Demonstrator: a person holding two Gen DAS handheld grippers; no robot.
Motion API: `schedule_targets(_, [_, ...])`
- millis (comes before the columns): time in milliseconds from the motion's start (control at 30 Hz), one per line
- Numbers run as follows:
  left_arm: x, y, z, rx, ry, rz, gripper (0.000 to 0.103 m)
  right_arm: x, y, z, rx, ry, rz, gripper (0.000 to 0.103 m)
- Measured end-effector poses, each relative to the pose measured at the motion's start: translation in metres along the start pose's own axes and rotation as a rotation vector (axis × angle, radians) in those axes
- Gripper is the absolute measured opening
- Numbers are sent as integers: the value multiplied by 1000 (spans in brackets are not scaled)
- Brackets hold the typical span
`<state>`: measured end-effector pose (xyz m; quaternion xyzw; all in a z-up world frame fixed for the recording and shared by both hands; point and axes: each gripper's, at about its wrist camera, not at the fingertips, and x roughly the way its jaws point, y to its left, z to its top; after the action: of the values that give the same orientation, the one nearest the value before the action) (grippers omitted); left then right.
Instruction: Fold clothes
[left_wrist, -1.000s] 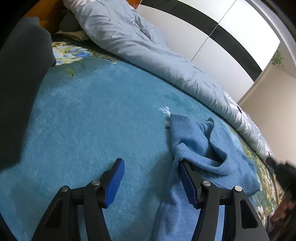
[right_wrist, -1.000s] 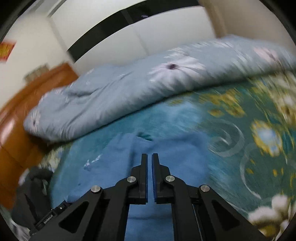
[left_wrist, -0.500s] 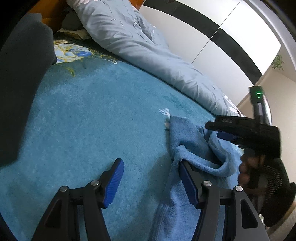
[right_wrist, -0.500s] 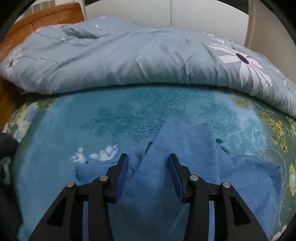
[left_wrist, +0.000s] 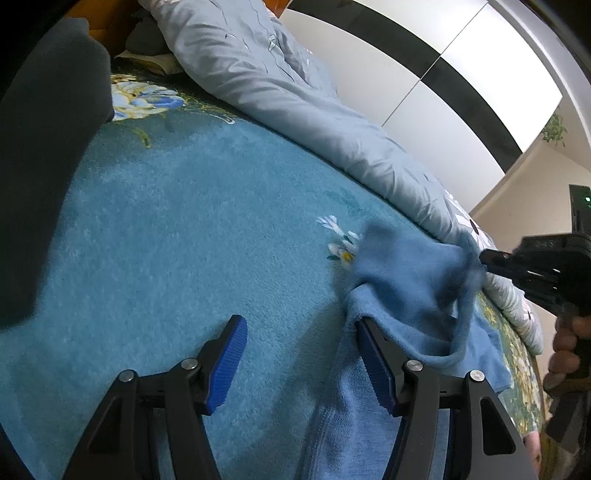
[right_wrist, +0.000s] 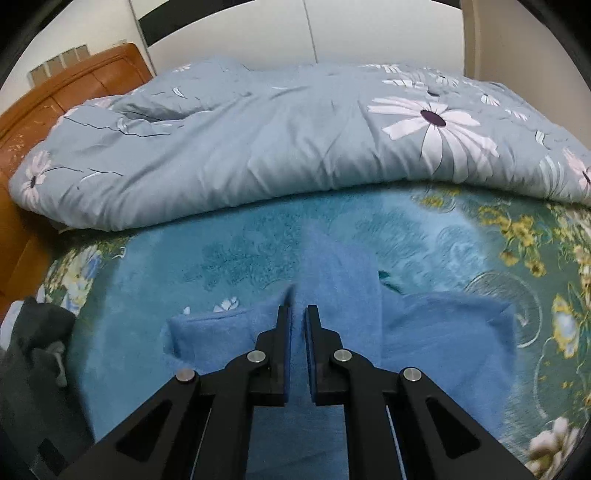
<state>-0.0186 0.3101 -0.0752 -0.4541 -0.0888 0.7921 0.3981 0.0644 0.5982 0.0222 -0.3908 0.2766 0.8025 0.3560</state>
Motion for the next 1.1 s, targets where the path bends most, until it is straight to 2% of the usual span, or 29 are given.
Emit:
schedule_targets(100, [-1,0,0,0,0,-2,66,4,-6,-6,18,21,-27,6])
schedule_targets(200, [-1,0,0,1,-1,-2,66,2,-9,-12,3,6,-38,3])
schedule_targets(300, [0,-2,0,12,-2,10,66,1,-15,-9,60,-1,46,4])
schedule_targets(367, [0,-3,-1,21,-3,17,66,9,-6,-10,50,11,59,8])
schedule_targets(433, [-1,-1,0,11,-1,8,66,23,6,-13,26,31,36,18])
schedule_targets(500, [-1,0,0,5,0,3,66,39,18,-17,0,52,10,21])
schedule_targets(667, [0,-3,0,19,1,15,67,54,22,-20,-9,53,-48,26])
schedule_targets(700, [0,-3,0,18,1,15,68,57,22,-21,-10,52,-59,25])
schedule_targets(733, [0,-2,0,17,1,13,68,60,23,-21,-11,52,-70,10])
schedule_targets(767, [0,-2,0,15,1,11,68,63,23,-22,-13,52,-82,2])
schedule_targets(800, [0,-2,0,14,1,10,68,60,22,-21,-9,52,-79,3])
schedule_targets(867, [-1,-1,0,13,1,9,68,41,19,-15,4,2,-25,2])
schedule_targets(1000, [-1,-1,0,8,-1,4,68,-44,-2,-3,6,-276,109,2])
schedule_targets(1100, [0,-3,0,18,-3,-5,73,-85,-34,-23,23,-415,195,2])
